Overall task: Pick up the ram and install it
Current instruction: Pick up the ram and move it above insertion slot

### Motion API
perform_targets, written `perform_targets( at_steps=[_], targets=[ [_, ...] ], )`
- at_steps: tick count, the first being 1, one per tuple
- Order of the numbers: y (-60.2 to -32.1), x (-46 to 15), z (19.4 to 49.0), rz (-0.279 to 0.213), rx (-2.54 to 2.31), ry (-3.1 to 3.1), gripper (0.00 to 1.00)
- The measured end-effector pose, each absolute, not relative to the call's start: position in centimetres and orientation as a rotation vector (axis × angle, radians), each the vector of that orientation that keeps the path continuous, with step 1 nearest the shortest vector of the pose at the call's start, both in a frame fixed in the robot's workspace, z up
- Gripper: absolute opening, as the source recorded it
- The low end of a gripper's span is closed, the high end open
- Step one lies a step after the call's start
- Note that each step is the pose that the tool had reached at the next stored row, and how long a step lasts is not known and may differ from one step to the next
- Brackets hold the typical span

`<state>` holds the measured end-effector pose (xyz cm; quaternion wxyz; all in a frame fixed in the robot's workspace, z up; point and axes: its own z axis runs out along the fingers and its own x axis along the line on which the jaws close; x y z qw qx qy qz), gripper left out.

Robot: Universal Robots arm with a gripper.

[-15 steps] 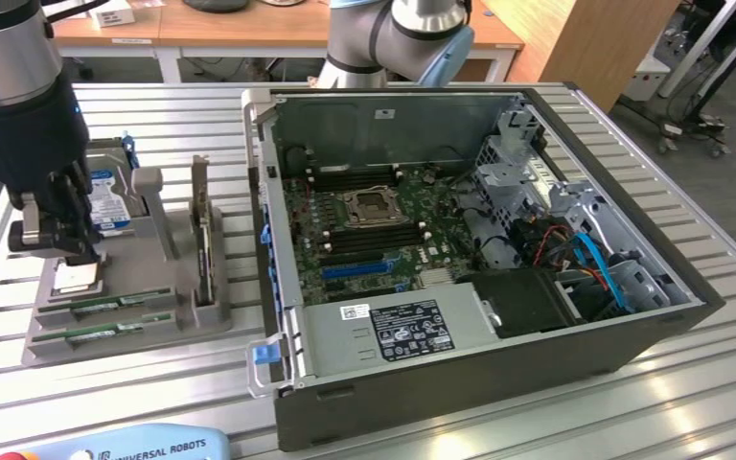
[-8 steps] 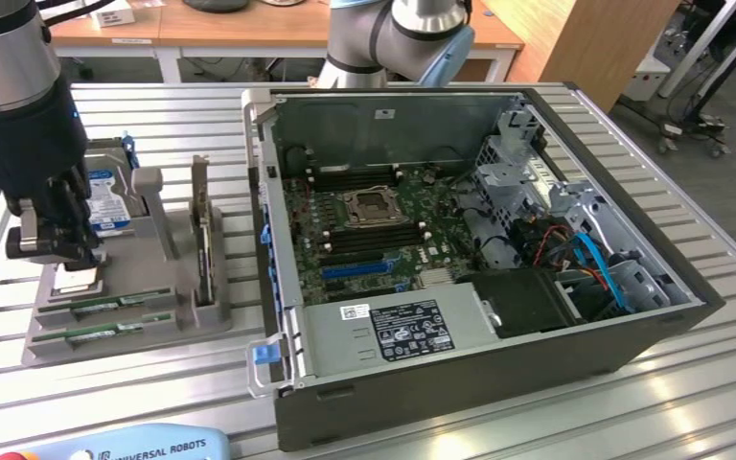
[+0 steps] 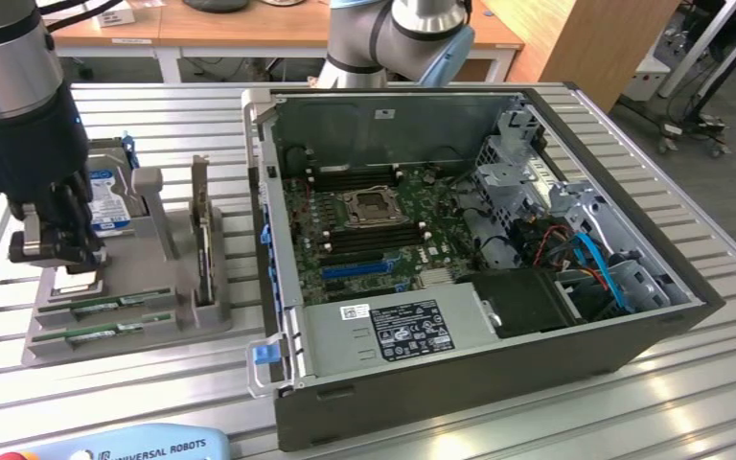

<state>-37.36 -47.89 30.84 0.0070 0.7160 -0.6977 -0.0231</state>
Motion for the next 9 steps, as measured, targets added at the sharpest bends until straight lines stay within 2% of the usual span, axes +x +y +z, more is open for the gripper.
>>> perform_targets(
  at_steps=[9],
  targets=[
    [-47.9, -37.4, 29.2, -0.072, 2.239, -2.182, 0.29]
  ],
)
